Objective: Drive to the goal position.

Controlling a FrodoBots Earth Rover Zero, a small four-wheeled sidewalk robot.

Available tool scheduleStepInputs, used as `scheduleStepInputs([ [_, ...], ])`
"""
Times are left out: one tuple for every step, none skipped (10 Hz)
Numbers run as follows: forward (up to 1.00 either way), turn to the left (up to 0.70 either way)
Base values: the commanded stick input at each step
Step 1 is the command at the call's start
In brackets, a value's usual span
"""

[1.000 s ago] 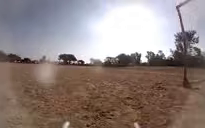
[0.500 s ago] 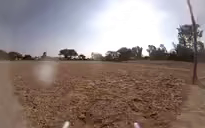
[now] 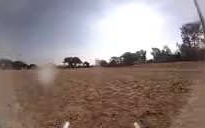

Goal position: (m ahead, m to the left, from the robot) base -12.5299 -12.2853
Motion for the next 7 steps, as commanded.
scheduleStepInputs([
  [0.7,0.0],
  [0.7,0.0],
  [0.7,0.0],
  [0.7,0.0],
  [0.7,0.0],
  [0.7,0.0],
  [0.7,0.0],
])
